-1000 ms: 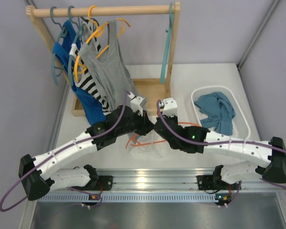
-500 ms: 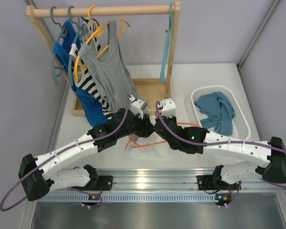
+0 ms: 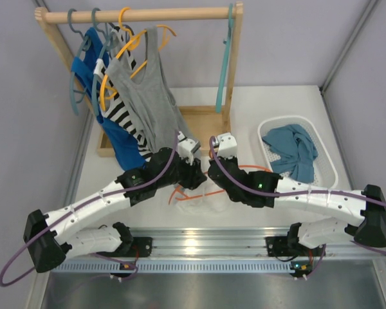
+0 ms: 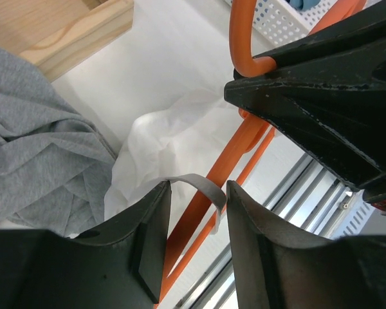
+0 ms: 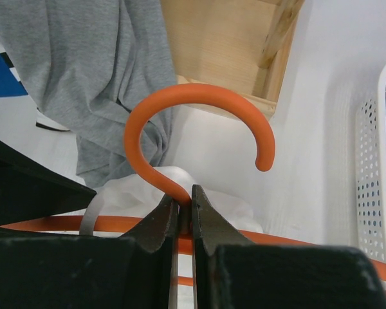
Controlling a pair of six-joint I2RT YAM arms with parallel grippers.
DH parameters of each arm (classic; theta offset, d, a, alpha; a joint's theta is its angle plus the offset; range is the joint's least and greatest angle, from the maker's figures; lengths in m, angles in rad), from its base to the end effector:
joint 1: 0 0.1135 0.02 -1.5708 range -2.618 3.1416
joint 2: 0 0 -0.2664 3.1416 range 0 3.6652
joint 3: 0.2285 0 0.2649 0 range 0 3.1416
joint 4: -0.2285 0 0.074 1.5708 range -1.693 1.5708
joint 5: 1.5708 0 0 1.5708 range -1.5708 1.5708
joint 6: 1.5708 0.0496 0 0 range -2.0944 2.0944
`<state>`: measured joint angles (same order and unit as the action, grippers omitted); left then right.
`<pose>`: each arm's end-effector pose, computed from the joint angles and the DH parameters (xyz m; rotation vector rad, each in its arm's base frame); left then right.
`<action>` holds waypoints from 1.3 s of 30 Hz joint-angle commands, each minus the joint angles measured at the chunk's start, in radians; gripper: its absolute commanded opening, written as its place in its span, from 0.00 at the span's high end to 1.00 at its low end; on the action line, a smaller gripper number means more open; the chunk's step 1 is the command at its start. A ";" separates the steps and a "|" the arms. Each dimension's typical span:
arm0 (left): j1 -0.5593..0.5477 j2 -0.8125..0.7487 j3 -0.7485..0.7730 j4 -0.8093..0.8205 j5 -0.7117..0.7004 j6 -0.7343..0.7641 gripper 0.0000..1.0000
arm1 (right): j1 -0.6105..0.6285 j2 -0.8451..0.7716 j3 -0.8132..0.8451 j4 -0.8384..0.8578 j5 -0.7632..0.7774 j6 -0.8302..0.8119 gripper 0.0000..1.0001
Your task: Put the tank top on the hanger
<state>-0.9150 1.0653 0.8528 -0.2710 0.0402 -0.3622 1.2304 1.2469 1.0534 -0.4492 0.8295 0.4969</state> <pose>0.1602 -0.2115 0.2934 0.6146 2.0705 -0.8129 0.1300 0.2574 0.3109 -0.2974 1.9698 0.1837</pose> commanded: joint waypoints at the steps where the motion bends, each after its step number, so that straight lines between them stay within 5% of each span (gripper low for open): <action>1: 0.001 0.022 0.054 -0.040 0.027 0.063 0.55 | 0.009 -0.017 0.005 0.064 0.002 -0.009 1.00; 23: 0.001 0.032 0.003 0.041 0.196 0.089 0.63 | 0.009 -0.067 -0.006 0.078 -0.012 -0.044 1.00; 39: 0.001 0.013 -0.093 0.197 0.240 0.005 1.00 | 0.015 -0.089 0.005 0.069 -0.027 -0.052 1.00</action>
<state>-0.9169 1.0847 0.7799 -0.1535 0.2733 -0.3164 1.2304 1.1976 1.0336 -0.4549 0.7826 0.4282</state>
